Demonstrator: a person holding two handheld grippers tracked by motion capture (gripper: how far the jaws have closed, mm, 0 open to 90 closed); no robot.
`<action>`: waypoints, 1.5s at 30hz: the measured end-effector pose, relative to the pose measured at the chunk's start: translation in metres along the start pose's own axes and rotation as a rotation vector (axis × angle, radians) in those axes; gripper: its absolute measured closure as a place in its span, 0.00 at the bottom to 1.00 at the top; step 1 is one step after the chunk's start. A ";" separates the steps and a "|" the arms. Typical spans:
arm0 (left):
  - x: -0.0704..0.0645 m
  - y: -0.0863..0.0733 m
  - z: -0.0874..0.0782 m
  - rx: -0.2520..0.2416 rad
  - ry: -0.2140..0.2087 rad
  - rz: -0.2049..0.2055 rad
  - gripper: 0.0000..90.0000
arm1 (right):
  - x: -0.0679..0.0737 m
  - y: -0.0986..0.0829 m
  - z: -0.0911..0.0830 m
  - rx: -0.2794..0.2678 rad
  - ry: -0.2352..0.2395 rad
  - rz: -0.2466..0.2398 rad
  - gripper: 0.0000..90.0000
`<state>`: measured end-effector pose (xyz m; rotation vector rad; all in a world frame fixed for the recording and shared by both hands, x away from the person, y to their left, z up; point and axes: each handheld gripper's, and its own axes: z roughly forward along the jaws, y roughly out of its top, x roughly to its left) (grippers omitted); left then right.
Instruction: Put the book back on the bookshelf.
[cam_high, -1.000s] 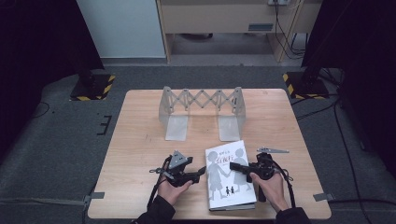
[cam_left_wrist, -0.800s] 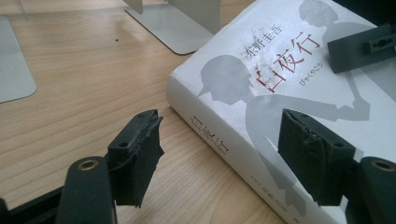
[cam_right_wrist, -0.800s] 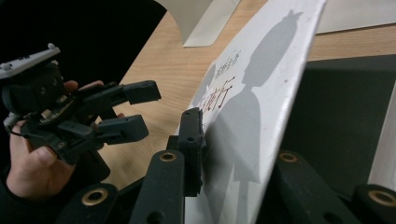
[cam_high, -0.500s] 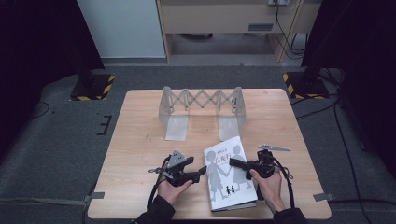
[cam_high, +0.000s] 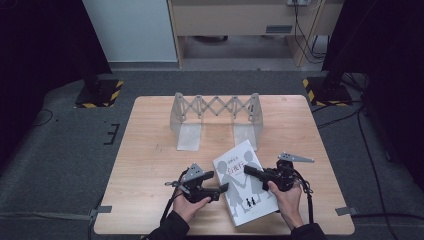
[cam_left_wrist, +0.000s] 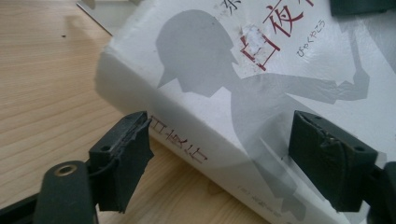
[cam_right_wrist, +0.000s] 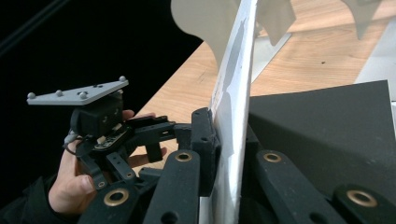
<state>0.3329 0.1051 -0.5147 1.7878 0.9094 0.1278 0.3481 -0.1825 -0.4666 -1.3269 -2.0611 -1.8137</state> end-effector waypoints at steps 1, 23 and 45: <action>0.000 -0.001 0.001 -0.003 -0.001 -0.003 0.17 | 0.001 0.000 0.000 0.001 0.004 -0.001 0.93; 0.004 -0.007 0.018 0.008 -0.138 -0.079 0.05 | 0.000 0.004 -0.006 -0.076 0.080 -0.021 0.94; -0.002 -0.003 0.022 -0.023 -0.152 -0.057 0.01 | 0.001 0.005 -0.013 -0.095 0.125 -0.023 0.95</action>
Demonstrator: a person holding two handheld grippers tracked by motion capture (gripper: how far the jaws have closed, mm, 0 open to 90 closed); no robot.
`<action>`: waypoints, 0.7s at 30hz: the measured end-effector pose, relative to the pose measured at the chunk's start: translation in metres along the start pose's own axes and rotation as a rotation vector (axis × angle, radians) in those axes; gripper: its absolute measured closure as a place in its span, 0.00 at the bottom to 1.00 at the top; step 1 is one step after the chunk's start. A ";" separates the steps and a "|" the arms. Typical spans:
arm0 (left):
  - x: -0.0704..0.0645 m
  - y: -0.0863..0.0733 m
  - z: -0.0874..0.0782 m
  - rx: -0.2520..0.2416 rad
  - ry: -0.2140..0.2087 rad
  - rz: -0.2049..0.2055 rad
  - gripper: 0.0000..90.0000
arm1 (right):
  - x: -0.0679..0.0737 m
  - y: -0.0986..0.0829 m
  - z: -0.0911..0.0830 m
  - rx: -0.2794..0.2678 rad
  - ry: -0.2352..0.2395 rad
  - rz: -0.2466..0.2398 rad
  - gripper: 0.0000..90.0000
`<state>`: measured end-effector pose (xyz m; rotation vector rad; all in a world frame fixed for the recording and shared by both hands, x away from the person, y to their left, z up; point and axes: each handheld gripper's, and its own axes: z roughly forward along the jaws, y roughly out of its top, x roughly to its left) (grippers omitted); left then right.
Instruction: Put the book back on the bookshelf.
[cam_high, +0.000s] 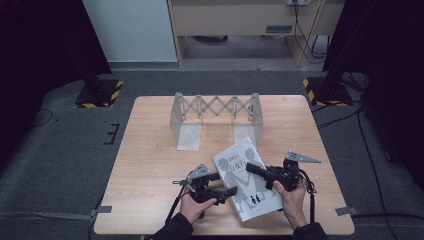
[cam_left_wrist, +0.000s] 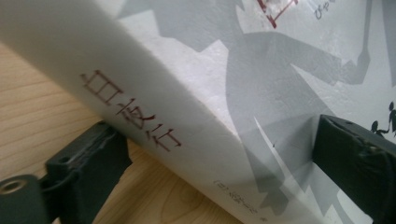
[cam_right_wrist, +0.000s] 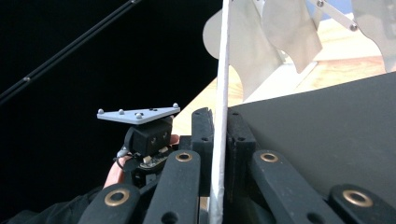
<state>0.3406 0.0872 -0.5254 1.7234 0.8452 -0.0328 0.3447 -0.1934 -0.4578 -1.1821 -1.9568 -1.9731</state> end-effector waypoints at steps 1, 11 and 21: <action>-0.001 0.000 0.000 -0.005 -0.002 0.013 0.01 | 0.001 0.000 0.000 -0.001 0.007 0.003 0.94; 0.002 -0.001 0.002 0.004 -0.017 -0.008 0.00 | -0.003 -0.001 0.002 0.005 0.017 0.017 0.94; 0.009 -0.007 0.006 0.051 -0.032 -0.066 0.01 | -0.007 -0.002 0.008 0.038 -0.079 -0.073 0.92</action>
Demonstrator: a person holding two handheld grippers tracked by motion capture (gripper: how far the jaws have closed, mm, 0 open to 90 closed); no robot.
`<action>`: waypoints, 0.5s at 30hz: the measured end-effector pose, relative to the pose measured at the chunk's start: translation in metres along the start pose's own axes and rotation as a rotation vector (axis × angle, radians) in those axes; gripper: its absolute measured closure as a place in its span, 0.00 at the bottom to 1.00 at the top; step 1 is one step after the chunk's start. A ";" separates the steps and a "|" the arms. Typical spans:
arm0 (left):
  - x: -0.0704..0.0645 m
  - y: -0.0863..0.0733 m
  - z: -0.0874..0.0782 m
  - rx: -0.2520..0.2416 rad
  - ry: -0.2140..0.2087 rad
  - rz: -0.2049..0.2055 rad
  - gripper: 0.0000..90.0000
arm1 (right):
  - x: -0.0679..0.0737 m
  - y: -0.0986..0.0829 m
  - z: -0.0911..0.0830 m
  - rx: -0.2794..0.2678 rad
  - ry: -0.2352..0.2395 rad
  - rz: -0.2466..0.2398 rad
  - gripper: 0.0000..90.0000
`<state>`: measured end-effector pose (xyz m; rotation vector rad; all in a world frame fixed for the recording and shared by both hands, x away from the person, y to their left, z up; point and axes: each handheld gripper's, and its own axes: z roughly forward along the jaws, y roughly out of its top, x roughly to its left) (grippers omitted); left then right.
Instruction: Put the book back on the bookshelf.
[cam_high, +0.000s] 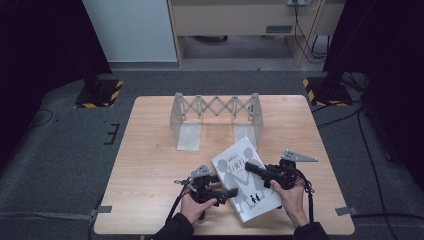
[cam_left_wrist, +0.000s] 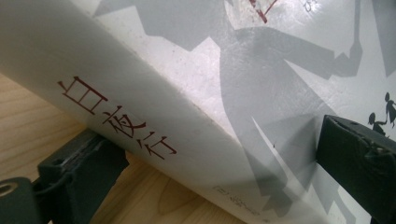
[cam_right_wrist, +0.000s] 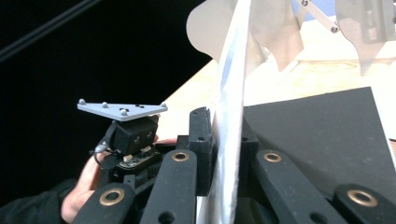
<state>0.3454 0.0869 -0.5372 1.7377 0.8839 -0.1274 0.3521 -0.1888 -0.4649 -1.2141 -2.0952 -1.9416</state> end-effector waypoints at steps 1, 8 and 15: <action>0.001 -0.001 0.001 0.010 -0.003 -0.007 0.01 | -0.001 0.000 0.001 0.007 -0.012 -0.014 0.91; 0.006 -0.003 0.005 0.048 -0.023 -0.058 0.01 | -0.006 -0.001 0.003 0.043 -0.029 -0.016 0.87; 0.007 -0.004 0.007 0.080 -0.026 -0.090 0.01 | -0.008 -0.001 0.005 0.053 -0.074 -0.055 0.71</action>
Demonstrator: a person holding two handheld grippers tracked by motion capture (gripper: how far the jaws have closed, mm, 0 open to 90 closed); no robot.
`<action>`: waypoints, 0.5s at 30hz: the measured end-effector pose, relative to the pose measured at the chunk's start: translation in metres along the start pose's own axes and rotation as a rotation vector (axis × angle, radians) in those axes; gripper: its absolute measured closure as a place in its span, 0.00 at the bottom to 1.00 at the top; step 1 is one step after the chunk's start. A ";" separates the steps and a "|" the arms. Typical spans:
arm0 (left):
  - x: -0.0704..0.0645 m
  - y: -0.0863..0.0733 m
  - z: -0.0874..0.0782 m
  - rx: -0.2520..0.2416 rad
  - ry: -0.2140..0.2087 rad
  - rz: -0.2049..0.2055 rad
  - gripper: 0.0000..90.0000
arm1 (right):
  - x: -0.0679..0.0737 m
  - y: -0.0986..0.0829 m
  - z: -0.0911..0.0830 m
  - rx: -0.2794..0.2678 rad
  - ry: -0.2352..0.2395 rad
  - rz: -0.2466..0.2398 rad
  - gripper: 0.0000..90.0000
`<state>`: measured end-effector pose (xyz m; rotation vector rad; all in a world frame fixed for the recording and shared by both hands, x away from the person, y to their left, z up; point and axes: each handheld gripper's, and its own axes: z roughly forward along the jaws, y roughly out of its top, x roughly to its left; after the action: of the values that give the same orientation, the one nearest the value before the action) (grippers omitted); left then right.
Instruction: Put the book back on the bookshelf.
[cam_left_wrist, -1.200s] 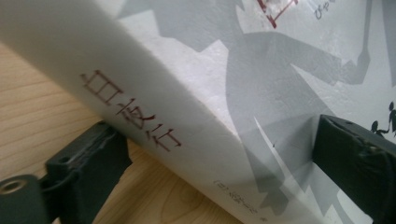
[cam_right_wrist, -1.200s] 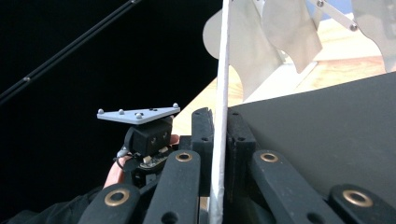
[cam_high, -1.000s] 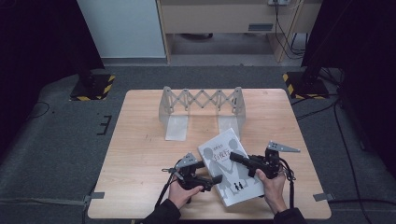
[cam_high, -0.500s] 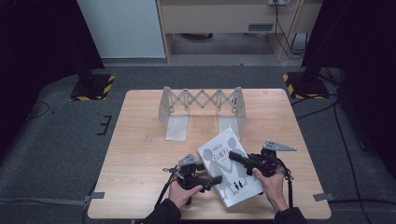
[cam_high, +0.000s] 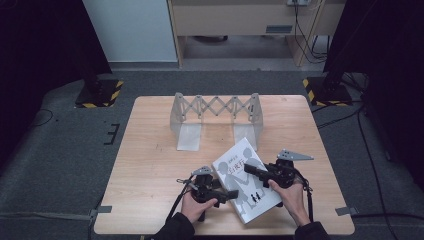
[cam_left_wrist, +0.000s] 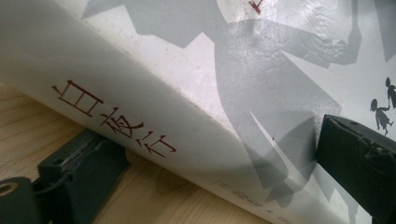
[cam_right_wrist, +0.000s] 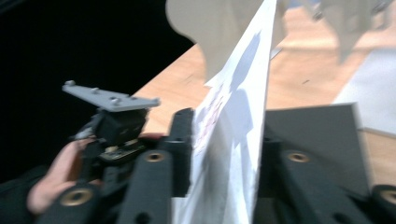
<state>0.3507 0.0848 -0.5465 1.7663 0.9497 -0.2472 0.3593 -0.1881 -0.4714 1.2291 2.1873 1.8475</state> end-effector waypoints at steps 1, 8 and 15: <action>0.000 0.000 0.000 0.000 0.000 0.000 0.01 | 0.000 0.000 0.000 0.000 0.000 0.000 0.71; 0.000 0.000 0.000 -0.001 0.005 -0.001 0.02 | -0.007 0.002 -0.004 0.037 -0.103 -0.063 0.62; 0.000 0.000 0.001 -0.005 0.004 -0.010 0.02 | -0.014 0.002 -0.006 0.088 -0.137 -0.085 0.54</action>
<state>0.3509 0.0840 -0.5469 1.7583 0.9613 -0.2472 0.3669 -0.2013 -0.4747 1.2175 2.2312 1.6014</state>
